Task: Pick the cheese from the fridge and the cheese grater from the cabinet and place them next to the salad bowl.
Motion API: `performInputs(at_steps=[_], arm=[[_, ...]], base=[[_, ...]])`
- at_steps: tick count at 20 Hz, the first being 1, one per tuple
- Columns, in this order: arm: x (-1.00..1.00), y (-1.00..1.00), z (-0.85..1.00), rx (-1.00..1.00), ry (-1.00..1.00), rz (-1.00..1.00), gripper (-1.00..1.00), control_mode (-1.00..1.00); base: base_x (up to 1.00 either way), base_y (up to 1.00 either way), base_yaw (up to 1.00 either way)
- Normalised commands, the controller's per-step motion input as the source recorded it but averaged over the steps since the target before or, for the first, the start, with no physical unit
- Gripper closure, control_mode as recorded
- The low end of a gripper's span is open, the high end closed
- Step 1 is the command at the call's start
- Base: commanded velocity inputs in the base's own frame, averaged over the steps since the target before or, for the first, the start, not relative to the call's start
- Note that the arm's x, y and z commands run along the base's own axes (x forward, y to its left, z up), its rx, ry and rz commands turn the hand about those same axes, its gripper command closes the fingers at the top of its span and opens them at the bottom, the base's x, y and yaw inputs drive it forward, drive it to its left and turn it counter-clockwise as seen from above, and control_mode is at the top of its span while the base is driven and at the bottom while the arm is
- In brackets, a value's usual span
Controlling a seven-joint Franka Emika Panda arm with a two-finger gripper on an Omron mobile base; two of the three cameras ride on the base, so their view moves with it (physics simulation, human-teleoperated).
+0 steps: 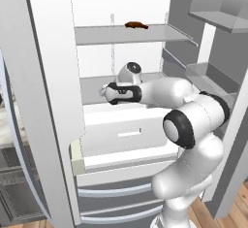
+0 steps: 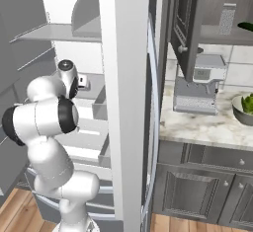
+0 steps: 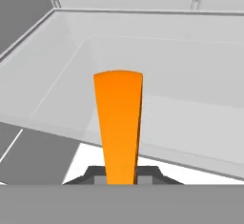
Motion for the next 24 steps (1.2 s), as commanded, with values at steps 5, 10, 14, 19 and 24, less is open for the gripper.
performInputs(at_steps=[5, 10, 14, 19, 24], arm=[[-0.56, -0.10, 0.28, 0.01, 0.00, -0.01, 1.00, -1.00], [-0.63, -0.09, 0.20, 0.01, -0.01, -0.02, 1.00, -1.00], [-0.55, -0.05, 0.29, 0.00, 0.00, -0.02, 1.00, -1.00], [-0.52, -0.02, 0.38, 0.00, 0.00, -0.01, 1.00, -1.00], [-0.58, -0.08, 0.33, 0.00, 0.00, 0.00, 1.00, -1.00]], base=[[0.00, 0.00, 0.00], [0.00, 0.00, 0.00], [0.00, 0.00, 0.00], [0.00, 0.00, 0.00], [0.00, 0.00, 0.00]])
